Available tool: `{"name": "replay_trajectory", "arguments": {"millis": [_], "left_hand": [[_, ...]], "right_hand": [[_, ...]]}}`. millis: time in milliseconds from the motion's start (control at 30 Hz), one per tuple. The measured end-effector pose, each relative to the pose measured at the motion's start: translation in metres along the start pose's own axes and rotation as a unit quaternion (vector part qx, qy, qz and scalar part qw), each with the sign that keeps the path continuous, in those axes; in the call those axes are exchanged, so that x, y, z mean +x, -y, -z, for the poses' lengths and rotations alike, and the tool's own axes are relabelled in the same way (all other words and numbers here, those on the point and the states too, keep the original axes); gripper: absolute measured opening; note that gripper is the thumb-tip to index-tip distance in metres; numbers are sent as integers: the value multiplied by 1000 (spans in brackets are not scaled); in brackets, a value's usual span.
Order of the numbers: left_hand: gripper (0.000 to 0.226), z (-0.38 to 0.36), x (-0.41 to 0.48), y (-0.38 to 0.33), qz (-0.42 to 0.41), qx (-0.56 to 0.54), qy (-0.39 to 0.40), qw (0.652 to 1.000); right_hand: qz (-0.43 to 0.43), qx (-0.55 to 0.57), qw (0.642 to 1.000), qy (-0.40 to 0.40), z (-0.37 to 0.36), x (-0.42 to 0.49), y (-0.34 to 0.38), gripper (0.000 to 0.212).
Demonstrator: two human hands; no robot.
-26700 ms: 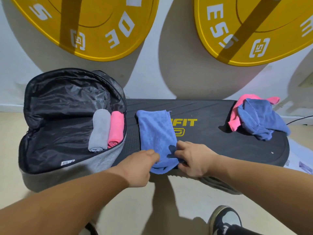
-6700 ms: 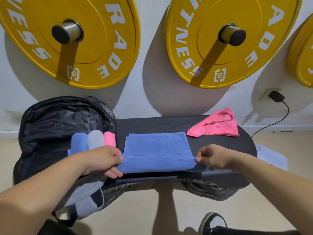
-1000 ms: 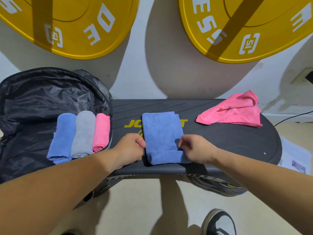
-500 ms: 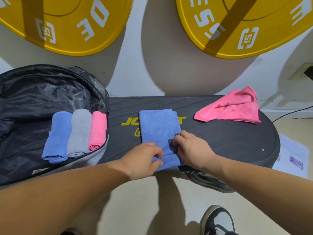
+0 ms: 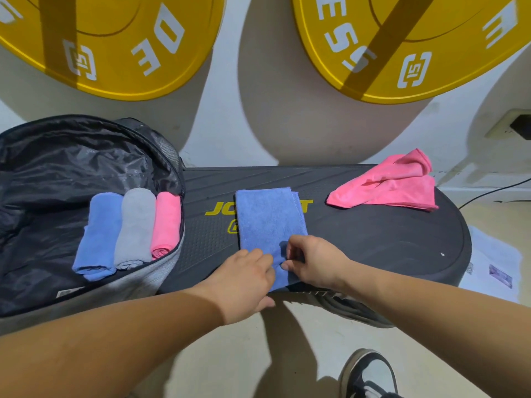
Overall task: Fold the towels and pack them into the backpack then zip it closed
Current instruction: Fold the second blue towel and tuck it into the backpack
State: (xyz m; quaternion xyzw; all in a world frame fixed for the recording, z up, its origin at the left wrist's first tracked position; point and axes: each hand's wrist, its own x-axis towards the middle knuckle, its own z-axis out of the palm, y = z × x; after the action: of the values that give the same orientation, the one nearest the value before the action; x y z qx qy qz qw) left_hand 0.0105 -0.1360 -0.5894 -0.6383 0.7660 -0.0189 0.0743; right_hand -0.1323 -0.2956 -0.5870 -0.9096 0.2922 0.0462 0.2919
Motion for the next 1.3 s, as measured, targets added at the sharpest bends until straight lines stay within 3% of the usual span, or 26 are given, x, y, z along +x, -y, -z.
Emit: {"name": "replay_trajectory", "arguments": {"millis": [67, 133, 233, 300, 400, 500, 533, 600, 667, 700, 767, 867, 967, 1033, 1133, 1200, 1300], "left_hand": [[17, -1, 0, 3, 14, 0, -9, 1000], [18, 1, 2, 7, 93, -118, -7, 989], [23, 5, 6, 21, 242, -333, -11, 911], [15, 5, 6, 31, 300, -419, 8, 857], [15, 5, 9, 36, 356, -533, 24, 767], [13, 4, 14, 39, 397, -553, -19, 732], [13, 3, 15, 42, 400, -524, -35, 751], [12, 3, 12, 48, 339, -374, -45, 862], [12, 6, 10, 44, 179, -174, -62, 966], [11, 5, 9, 37, 112, -107, -76, 985], [12, 10, 9, 24, 56, -46, -51, 996], [19, 8, 10, 23, 75, -37, -21, 996], [13, 1, 15, 34, 135, -90, -21, 987], [17, 3, 18, 37, 190, -193, 20, 962], [6, 1, 21, 47, 283, -341, 17, 896], [5, 2, 21, 51, 338, -463, 19, 819], [8, 11, 22, 52, 425, -587, 2, 689]], "right_hand": [[39, -57, 997, -40, -1, 1, 2, 18], [133, -139, 977, -94, -1, -3, 0, 31], [203, -200, 955, -77, 7, -7, -8, 51], [171, -170, 969, -61, 10, -7, -10, 40], [39, -36, 998, -23, 16, -4, -8, 16], [-38, 70, 997, 10, 15, 6, -7, 7], [-57, 95, 994, 11, 14, 9, -6, 8], [-93, 105, 990, 6, 12, 15, -5, 9], [-121, 85, 989, -1, 11, 19, -1, 13], [-131, 75, 989, -2, 12, 21, 1, 14], [-152, 61, 986, 2, 14, 24, 2, 18], [-151, 54, 987, -22, 19, 27, 0, 26], [-29, -71, 993, -84, 20, 23, -4, 27], [79, -136, 984, -89, 19, 17, -9, 36], [154, -200, 966, -55, 22, 11, -19, 53], [141, -180, 972, -45, 23, 9, -22, 45], [21, -39, 999, -22, 26, 15, -14, 34]]}}
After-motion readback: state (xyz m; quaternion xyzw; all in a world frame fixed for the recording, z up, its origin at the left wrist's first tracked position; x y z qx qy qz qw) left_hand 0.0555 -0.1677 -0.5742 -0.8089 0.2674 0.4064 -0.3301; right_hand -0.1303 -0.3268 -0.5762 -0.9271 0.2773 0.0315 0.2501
